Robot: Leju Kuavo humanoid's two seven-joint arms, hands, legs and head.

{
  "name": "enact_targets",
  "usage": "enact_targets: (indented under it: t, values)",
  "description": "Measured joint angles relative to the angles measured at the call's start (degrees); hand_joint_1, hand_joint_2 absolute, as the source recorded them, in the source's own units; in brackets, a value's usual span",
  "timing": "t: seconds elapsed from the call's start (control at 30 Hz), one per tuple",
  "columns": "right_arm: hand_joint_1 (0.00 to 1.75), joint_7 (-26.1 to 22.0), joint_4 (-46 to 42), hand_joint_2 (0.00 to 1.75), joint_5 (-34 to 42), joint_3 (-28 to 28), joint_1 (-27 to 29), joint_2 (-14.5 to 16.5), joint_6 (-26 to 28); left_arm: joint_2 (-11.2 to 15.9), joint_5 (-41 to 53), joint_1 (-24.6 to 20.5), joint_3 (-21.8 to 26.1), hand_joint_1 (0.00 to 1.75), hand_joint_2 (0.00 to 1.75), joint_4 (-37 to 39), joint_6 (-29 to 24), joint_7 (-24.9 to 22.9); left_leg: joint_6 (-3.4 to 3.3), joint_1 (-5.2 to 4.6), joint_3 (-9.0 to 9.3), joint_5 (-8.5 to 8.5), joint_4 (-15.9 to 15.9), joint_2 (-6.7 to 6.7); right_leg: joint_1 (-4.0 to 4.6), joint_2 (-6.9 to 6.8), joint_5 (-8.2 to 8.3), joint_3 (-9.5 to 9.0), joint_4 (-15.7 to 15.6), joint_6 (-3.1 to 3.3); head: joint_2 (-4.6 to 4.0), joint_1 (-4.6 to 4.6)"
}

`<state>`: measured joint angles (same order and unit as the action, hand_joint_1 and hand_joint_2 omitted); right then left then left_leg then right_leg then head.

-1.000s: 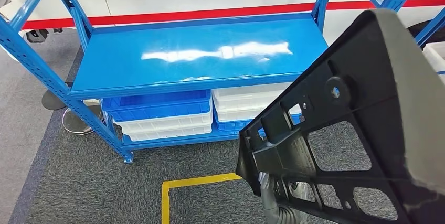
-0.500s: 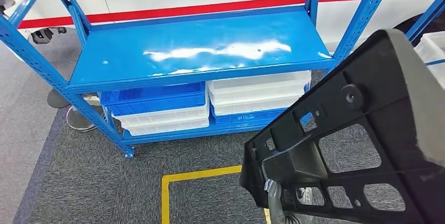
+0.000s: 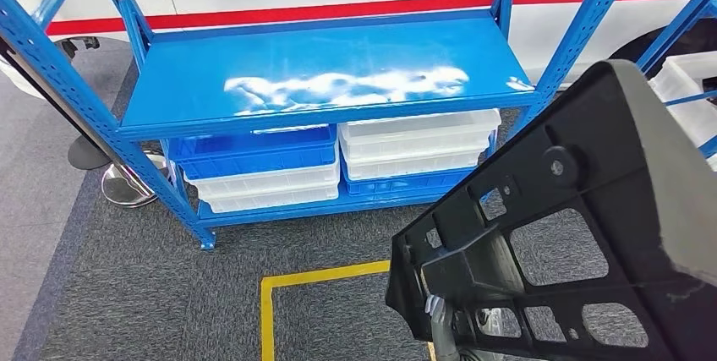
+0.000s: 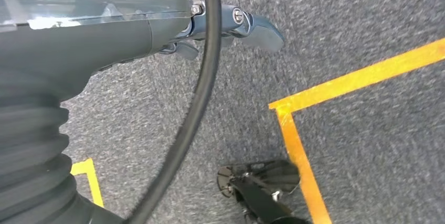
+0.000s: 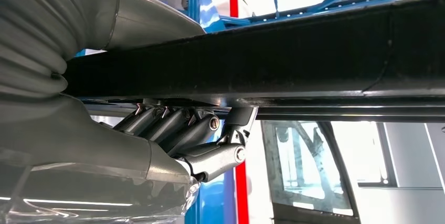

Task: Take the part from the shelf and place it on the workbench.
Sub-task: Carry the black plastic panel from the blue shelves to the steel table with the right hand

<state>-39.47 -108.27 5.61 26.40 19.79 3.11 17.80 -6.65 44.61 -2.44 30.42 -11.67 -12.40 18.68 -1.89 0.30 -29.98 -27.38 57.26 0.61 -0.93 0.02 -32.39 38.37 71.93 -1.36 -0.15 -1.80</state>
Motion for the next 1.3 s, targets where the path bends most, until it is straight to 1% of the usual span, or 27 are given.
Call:
enact_targets:
  t: [0.03, 0.07, 0.1, 0.13, 0.23, 0.27, 0.3, 0.4, 0.43, 0.47, 0.5, 0.57, 0.6, 0.63, 0.7, 0.77, 0.8, 0.83, 0.9, 0.93, 0.97, 1.0, 1.07, 1.1, 1.13, 1.23, 1.3]
  values:
    - [1.75, 0.0, 0.0, 1.75, 0.1, 0.0, 0.1, 0.0, 0.1, -0.1, 0.2, 0.0, 0.0, 0.00, 1.75, 0.0, 0.0, -0.2, 0.13, 0.00, -0.09, -0.09, 0.3, 0.00, 0.00, -0.04, 1.96, -2.21, -3.9, 0.13, 0.00, 0.01]
    - [1.75, 0.0, 0.0, 1.75, 0.2, 0.0, 0.1, -0.1, 0.1, -0.1, 0.4, 0.0, 0.0, 0.00, 1.75, 0.0, 0.1, -0.4, 0.35, -0.13, -0.24, -0.23, 0.6, 0.01, 0.08, -0.09, 3.26, -4.27, -7.7, 0.36, 0.00, 0.01]
    - [1.75, 0.0, 0.0, 1.75, 0.4, 0.0, 0.2, -0.1, 0.1, -0.2, 0.6, 0.0, 0.0, 0.00, 1.75, 0.0, 0.1, -0.4, 0.64, -0.24, -0.43, -0.34, 1.0, -0.01, 0.14, -0.11, 4.08, -5.71, -10.6, 0.66, 0.00, -0.01]
    - [1.75, -0.1, 0.0, 1.75, 0.6, 0.0, 0.2, -0.1, 0.0, -0.2, 0.7, 0.0, 0.0, 0.00, 1.75, 0.0, 0.1, -0.5, 0.96, -0.30, -0.64, -0.39, 1.2, 0.00, 0.25, -0.11, 4.24, -6.31, -12.1, 0.96, 0.00, -0.01]
    - [1.75, -0.3, 0.0, 1.75, 1.4, -0.1, 0.5, -0.2, -0.5, -0.2, 1.0, -0.1, 0.4, 0.00, 1.75, 0.0, 0.1, 0.0, 1.96, -0.21, -1.02, -0.39, 1.5, 0.01, 0.38, -0.03, 4.47, -6.07, -12.7, 1.96, 0.00, -0.01]
    - [1.75, -0.3, 0.0, 1.75, 1.6, -0.1, 0.6, -0.2, -0.7, -0.2, 1.0, -0.1, 0.6, 0.00, 1.75, 0.0, 0.1, 0.3, 2.29, -0.18, -1.31, -1.02, 2.2, -0.04, 0.28, -0.06, 4.67, -6.03, -12.8, 2.32, 0.00, -0.02]
    - [1.75, -0.3, 0.0, 1.75, 1.7, -0.1, 0.6, -0.2, -0.9, -0.2, 1.0, -0.1, 0.8, 0.00, 1.75, 0.0, 0.1, 0.4, 2.60, -0.09, -1.97, -2.25, 3.8, -0.09, 0.16, -0.12, 4.86, -5.98, -13.0, 2.63, 0.00, -0.02]
    - [1.75, -0.3, 0.0, 1.75, 1.7, -0.1, 0.6, -0.2, -1.1, -0.3, 0.9, 0.0, 1.0, 0.00, 1.75, 0.0, 0.1, 0.4, 3.32, 0.23, -6.37, -7.88, 14.1, -0.15, 0.19, -0.21, 5.19, -5.44, -13.0, 3.09, 0.00, -0.02]
    - [1.75, -0.3, 0.0, 1.75, 1.7, -0.1, 0.6, -0.2, -1.1, -0.3, 1.0, 0.1, 1.1, 0.00, 1.75, 0.0, 0.1, 0.4, 3.42, 0.28, -7.42, -8.69, 16.7, -0.15, 0.23, -0.21, 5.27, -5.25, -12.9, 3.15, 0.00, -0.02]
    - [1.75, -0.3, 0.1, 1.75, 1.7, -0.1, 0.6, -0.2, -1.1, -0.3, 1.0, 0.1, 1.1, 0.00, 1.75, 0.0, 0.1, 0.3, 3.42, 0.28, -7.40, -8.28, 17.1, -0.15, 0.25, -0.19, 5.34, -5.13, -12.9, 3.16, 0.00, -0.02]
    - [1.75, -0.3, 0.1, 1.75, 1.6, -0.1, 0.6, -0.2, -1.1, -0.2, 1.0, 0.1, 1.2, 0.00, 1.75, 0.0, 0.1, 0.2, 3.33, 0.28, -6.21, -6.79, 15.2, -0.15, 0.25, -0.17, 5.40, -5.11, -12.8, 3.12, 0.00, -0.02]
    - [1.75, -0.2, 0.1, 1.75, 1.5, -0.1, 0.6, -0.2, -1.1, -0.2, 1.0, 0.1, 1.3, 0.00, 1.75, 0.0, 0.1, -0.2, 2.87, 0.23, -1.85, -3.10, 7.1, -0.20, 0.27, -0.14, 5.51, -5.20, -12.7, 2.95, 0.00, -0.02]
    - [1.75, -0.1, 0.1, 1.75, 1.4, -0.1, 0.6, -0.2, -1.1, -0.2, 1.0, 0.1, 1.4, 0.00, 1.75, 0.0, 0.1, -0.5, 2.58, 0.10, -0.17, -1.97, 3.6, -0.23, 0.33, -0.12, 5.61, -5.18, -12.7, 2.74, 0.00, -0.02]
    - [1.75, -0.1, 0.1, 1.75, 1.2, -0.1, 0.6, -0.2, -1.1, -0.3, 1.1, 0.0, 1.5, 0.00, 1.75, 0.0, 0.2, -0.8, 2.31, -0.05, 0.72, -1.51, 1.5, -0.26, 0.36, -0.11, 5.76, -5.09, -12.7, 2.47, 0.00, -0.02]
    - [1.75, 0.1, 0.1, 1.75, 0.8, -0.1, 0.6, -0.2, -1.1, -0.3, 1.2, 0.1, 1.8, 0.00, 1.75, 0.0, 0.3, -1.2, 1.81, -0.36, 0.68, -1.38, 0.6, -0.28, 0.36, -0.10, 6.16, -4.90, -12.8, 1.78, 0.00, -0.02]
    - [1.75, 0.1, 0.0, 1.75, 0.6, -0.1, 0.6, -0.2, -1.1, -0.5, 1.3, 0.2, 2.0, 0.00, 1.75, 0.0, 0.4, -1.5, 1.12, -0.13, 0.71, -0.68, 0.0, -0.18, 0.44, -0.10, 5.86, -4.65, -12.4, 1.13, 0.00, -0.01]
    - [1.75, 0.2, 0.0, 1.75, 0.6, -0.1, 0.6, -0.3, -1.1, -0.6, 1.4, 0.2, 2.1, 0.00, 1.75, 0.0, 0.5, -1.5, 0.70, 0.01, 0.69, -0.26, -0.3, -0.11, 0.51, -0.06, 4.77, -4.04, -11.1, 0.90, 0.00, -0.01]
    - [1.75, 0.2, 0.0, 1.75, 0.6, -0.1, 0.6, -0.3, -1.1, -0.7, 1.5, 0.2, 2.1, 0.00, 1.75, 0.0, 0.6, -1.5, 0.37, 0.13, 0.61, 0.09, -0.6, -0.03, 0.56, -0.04, 3.05, -2.97, -8.7, 0.74, 0.00, 0.00]
    - [1.75, 0.3, 0.1, 1.75, 0.6, -0.1, 0.7, -0.4, -1.1, -0.7, 1.6, 0.1, 2.2, 0.00, 1.75, 0.0, 0.7, -1.3, 0.03, 0.00, 0.09, 0.36, -0.5, 0.06, 0.49, 0.01, -0.93, 0.07, -1.6, 0.57, 0.00, 0.01]
    - [1.75, 0.3, 0.1, 1.75, 0.7, -0.1, 0.7, -0.5, -1.1, -0.7, 1.6, 0.2, 2.3, 0.00, 1.75, 0.0, 0.8, -1.2, 0.02, -0.06, -0.15, 0.41, -0.4, 0.09, 0.45, 0.00, -1.92, 1.13, 1.1, 0.50, 0.00, 0.01]
    - [1.75, 0.4, 0.1, 1.75, 0.8, -0.1, 0.8, -0.5, -1.1, -0.7, 1.6, 0.2, 2.3, 0.00, 1.75, 0.0, 0.8, -1.1, 0.03, -0.09, -0.34, 0.45, -0.2, 0.11, 0.38, -0.01, -1.89, 1.35, 2.1, 0.47, 0.00, 0.01]
    - [1.75, 0.4, 0.1, 1.75, 0.8, -0.1, 0.8, -0.6, -1.1, -0.7, 1.7, 0.2, 2.4, 0.00, 1.75, 0.0, 0.8, -1.0, 0.09, -0.10, -0.47, 0.44, 0.0, 0.11, 0.30, -0.03, -0.80, 0.48, 0.9, 0.47, 0.00, 0.01]
    - [1.75, 0.4, 0.2, 1.75, 0.9, -0.1, 0.8, -0.6, -1.1, -0.8, 1.9, 0.2, 2.4, 0.00, 1.75, 0.0, 0.8, -0.8, 0.39, -0.10, -0.66, 0.26, 0.5, 0.08, 0.16, -0.16, 2.37, -3.56, -6.1, 0.62, 0.00, 0.01]
    - [1.75, 0.4, 0.2, 1.75, 0.9, 0.0, 0.8, -0.6, -1.1, -0.8, 2.0, 0.1, 2.5, 0.00, 1.75, 0.0, 0.8, -0.7, 0.66, -0.18, -0.78, 0.09, 0.9, 0.06, 0.21, -0.20, 3.39, -5.27, -9.3, 0.80, 0.00, 0.00]
    - [1.75, 0.4, 0.2, 1.75, 0.9, 0.0, 0.8, -0.6, -1.1, -0.8, 2.1, 0.1, 2.5, 0.00, 1.75, 0.0, 0.8, -0.7, 0.98, -0.27, -0.93, -0.02, 1.2, 0.05, 0.27, -0.21, 3.86, -6.29, -11.5, 1.04, 0.00, -0.01]
    - [1.75, 0.4, 0.3, 1.75, 0.9, 0.1, 0.8, -0.6, -1.1, -0.8, 2.2, 0.1, 2.7, 0.00, 1.75, 0.0, 0.8, -0.6, 1.95, -0.31, -1.23, -0.04, 1.4, 0.07, 0.46, -0.01, 4.08, -6.27, -12.4, 1.98, 0.00, -0.01]
    - [1.75, 0.4, 0.3, 1.75, 0.9, 0.1, 0.8, -0.6, -1.1, -0.9, 2.2, 0.0, 2.7, 0.00, 1.75, 0.0, 0.8, -0.6, 2.57, -0.17, -1.75, -1.14, 2.6, -0.01, 0.31, 0.00, 4.36, -6.19, -12.6, 2.66, 0.00, -0.01]
